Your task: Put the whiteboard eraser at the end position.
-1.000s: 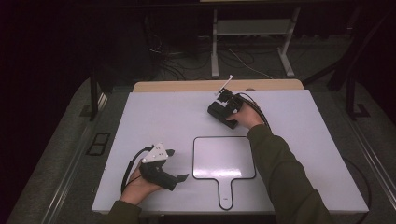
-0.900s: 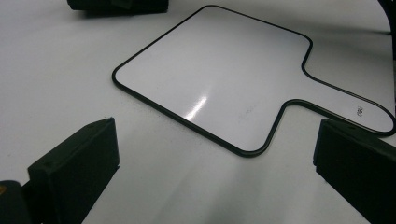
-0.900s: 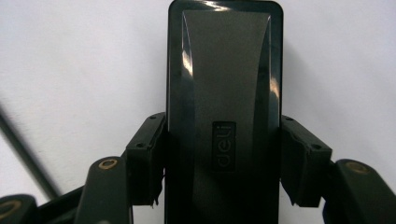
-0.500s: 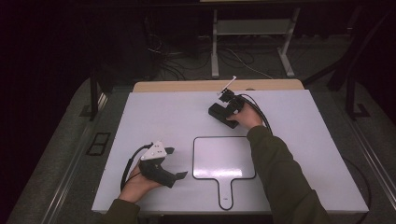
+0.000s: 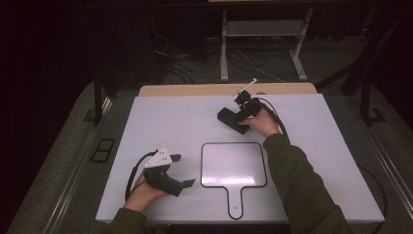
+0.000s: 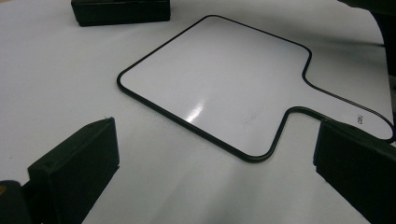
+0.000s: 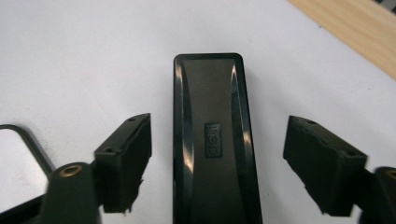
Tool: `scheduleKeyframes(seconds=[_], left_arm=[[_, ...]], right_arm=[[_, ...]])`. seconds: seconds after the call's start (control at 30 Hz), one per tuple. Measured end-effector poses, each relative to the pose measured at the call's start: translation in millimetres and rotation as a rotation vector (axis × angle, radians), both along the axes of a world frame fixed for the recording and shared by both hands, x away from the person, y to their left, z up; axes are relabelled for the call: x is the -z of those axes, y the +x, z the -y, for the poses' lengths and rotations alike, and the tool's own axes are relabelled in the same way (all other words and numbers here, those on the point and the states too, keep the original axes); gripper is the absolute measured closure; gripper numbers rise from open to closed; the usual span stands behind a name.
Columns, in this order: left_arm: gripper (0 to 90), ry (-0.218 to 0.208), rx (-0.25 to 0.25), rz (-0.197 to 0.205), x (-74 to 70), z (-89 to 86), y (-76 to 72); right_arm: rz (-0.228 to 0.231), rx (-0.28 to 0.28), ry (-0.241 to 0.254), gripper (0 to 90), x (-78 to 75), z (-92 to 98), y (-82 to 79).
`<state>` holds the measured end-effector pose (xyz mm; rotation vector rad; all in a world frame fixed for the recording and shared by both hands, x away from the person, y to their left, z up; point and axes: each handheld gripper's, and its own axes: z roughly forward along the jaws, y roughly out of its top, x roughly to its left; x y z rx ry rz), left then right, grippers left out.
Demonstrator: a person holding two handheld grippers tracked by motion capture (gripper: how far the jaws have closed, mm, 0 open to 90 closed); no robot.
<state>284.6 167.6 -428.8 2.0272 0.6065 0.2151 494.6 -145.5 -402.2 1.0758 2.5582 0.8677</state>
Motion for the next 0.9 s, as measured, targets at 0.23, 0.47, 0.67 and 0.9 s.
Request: scheduleKeyframes(seconds=[0.23, 0.47, 0.67, 0.9], left_arm=[[0.0, -0.003, -0.003, -0.003, 0.0, 1.3, -1.1], [0.0, -0.004, -0.003, -0.006, 0.2, 1.8, -1.5], [0.0, -0.001, -0.004, -0.006, 0.1, 1.7, -1.4], [0.0, 0.001, -0.007, -0.006, 0.3, 1.8, -1.4]], right_arm=[[0.031, -0.013, 0.056, 13.6, -5.5, 9.0, -18.0], [0.051, -0.012, 0.100, 13.7, -9.3, 22.4, -31.0], [0.074, -0.017, 0.149, 13.7, -12.8, 29.7, -42.4], [0.075, -0.019, 0.187, 13.7, -16.6, 35.3, -61.7]])
